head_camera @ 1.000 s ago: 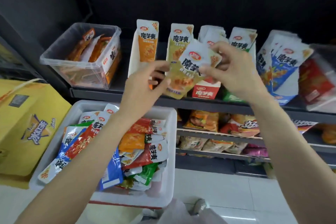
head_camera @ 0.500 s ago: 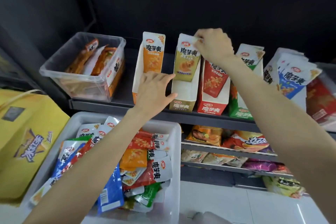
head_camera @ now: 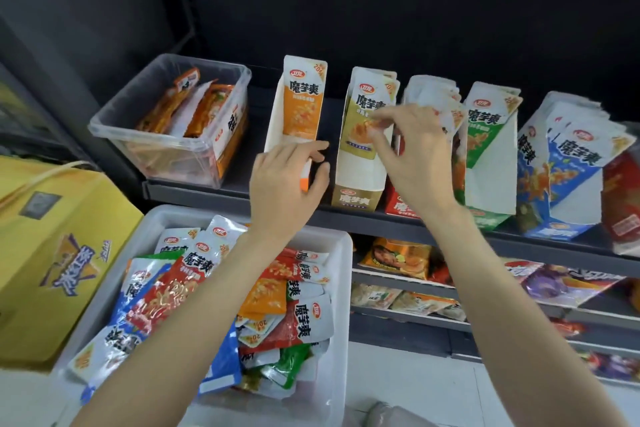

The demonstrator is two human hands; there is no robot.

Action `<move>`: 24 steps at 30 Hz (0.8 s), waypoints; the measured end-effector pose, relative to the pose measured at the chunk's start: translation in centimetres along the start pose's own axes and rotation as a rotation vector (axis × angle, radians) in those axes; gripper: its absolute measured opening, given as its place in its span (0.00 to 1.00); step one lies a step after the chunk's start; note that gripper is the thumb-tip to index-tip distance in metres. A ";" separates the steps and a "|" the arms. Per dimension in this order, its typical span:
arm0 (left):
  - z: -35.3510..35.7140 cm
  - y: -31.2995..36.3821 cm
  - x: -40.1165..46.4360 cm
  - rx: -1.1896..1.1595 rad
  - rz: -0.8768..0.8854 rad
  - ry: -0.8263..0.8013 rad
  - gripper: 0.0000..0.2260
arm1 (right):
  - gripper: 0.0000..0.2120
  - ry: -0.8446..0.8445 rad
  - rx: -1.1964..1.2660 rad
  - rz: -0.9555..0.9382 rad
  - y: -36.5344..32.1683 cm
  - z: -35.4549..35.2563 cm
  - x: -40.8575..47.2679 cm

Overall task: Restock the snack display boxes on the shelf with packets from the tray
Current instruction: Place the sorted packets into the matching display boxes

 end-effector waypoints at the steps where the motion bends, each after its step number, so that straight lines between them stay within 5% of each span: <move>1: -1.0 -0.1 -0.8 -0.037 -0.013 0.071 0.09 | 0.09 -0.026 0.083 0.029 -1.1 -0.5 -1.8; 5: -5.1 -1.6 -4.5 -0.067 -0.076 0.039 0.10 | 0.09 -0.262 0.260 0.147 -4.4 -0.4 -8.1; 10: -8.0 -4.7 -9.7 0.162 -0.150 -0.495 0.21 | 0.11 -0.746 0.120 0.049 -5.7 3.3 -13.2; 14: -8.9 -5.6 -13.4 0.262 -0.134 -0.803 0.30 | 0.24 -1.032 0.084 -0.197 -6.6 5.5 -16.1; 21: -9.2 -5.3 -15.4 0.257 -0.189 -0.734 0.20 | 0.13 -0.968 -0.010 -0.213 -6.5 6.2 -17.2; 24: -9.5 -4.3 -14.9 0.084 -0.463 -0.601 0.21 | 0.11 -0.715 0.018 -0.153 -6.6 5.8 -17.5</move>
Point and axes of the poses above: each hand's wrist, its own x-axis towards the middle knuckle, its own z-axis out of the palm, y = z × x, the point moved 1 cm from there along x, towards the middle knuckle, and after that the axes turned 10 degrees about y, right-handed, at the moved point
